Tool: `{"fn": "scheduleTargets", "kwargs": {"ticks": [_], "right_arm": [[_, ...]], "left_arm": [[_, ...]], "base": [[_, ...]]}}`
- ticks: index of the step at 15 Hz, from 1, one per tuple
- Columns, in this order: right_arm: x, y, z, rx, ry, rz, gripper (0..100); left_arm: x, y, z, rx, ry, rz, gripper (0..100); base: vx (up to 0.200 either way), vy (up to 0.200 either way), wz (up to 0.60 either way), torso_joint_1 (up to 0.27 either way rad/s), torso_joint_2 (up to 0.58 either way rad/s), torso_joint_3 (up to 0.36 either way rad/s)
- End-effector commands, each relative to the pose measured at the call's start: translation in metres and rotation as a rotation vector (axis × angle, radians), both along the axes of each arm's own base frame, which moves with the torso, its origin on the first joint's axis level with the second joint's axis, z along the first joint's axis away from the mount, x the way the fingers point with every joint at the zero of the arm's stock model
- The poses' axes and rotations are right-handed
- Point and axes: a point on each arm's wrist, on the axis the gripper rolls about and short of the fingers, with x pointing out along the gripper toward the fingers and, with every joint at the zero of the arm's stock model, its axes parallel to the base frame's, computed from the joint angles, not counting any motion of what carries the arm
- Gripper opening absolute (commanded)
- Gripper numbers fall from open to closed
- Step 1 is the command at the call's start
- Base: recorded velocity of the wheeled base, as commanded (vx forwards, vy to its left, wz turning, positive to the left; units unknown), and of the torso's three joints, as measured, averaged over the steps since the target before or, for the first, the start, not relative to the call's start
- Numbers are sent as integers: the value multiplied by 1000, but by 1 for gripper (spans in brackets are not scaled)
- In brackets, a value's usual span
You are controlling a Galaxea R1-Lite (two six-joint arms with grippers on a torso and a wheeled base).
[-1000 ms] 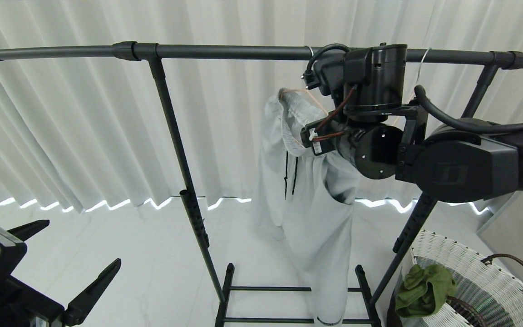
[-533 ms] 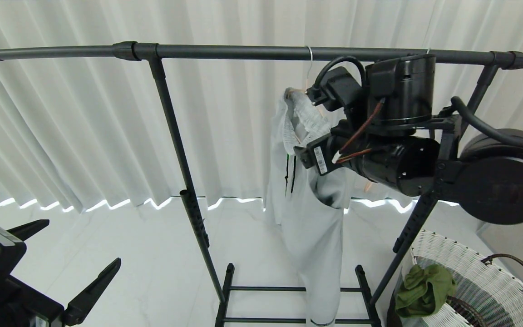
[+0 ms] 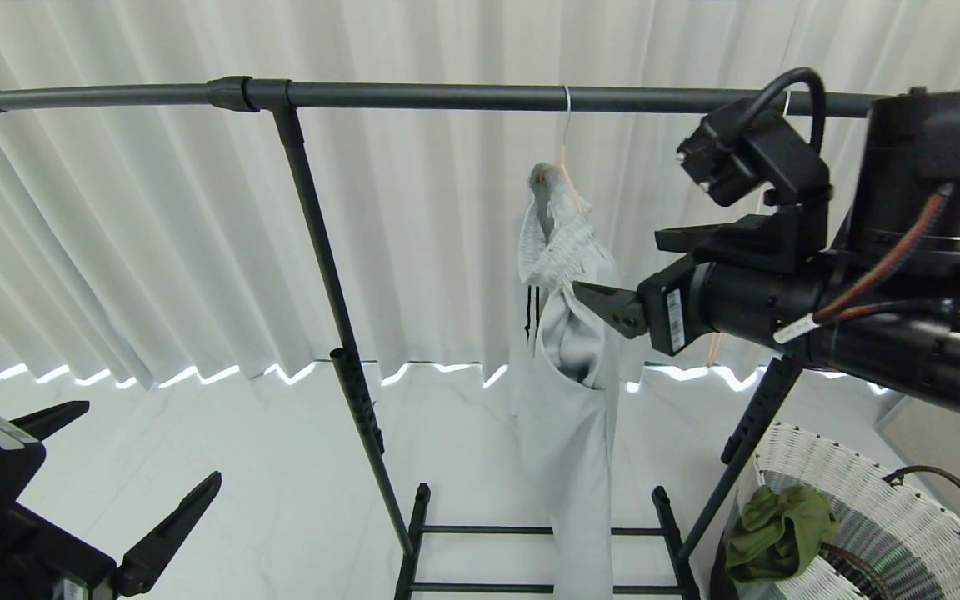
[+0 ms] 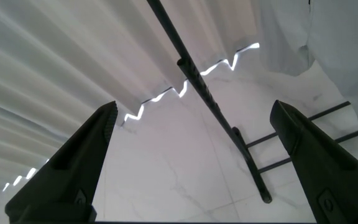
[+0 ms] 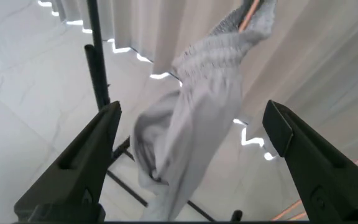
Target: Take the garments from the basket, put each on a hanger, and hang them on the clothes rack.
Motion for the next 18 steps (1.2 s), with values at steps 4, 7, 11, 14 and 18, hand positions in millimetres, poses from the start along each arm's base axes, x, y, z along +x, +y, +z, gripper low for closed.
{"fn": "scheduleTargets", "kwargs": {"ticks": [4,7,11,14,18], "right_arm": [[-23,-64,2,31,-28,-76,100],[-34,-101,-2,46,-30,-97,100],[-62,-149,-12,52,30,24,100],[-68,-159,-22,27,79,-4,100],[-57,-188,-45,-49,130,-416,100]], "left_arm": [[0,0,0,1,1,2,100],[0,1,0,1,1,9,100],[1,2,0,3,-2,23,100],[1,2,0,5,-1,22,100],[0,4,0,3,-4,35,100]], "base": [[0,0,0,0,0,0],[0,0,0,0,0,0],[0,0,0,0,0,0],[0,0,0,0,0,0],[0,0,0,0,0,0]]}}
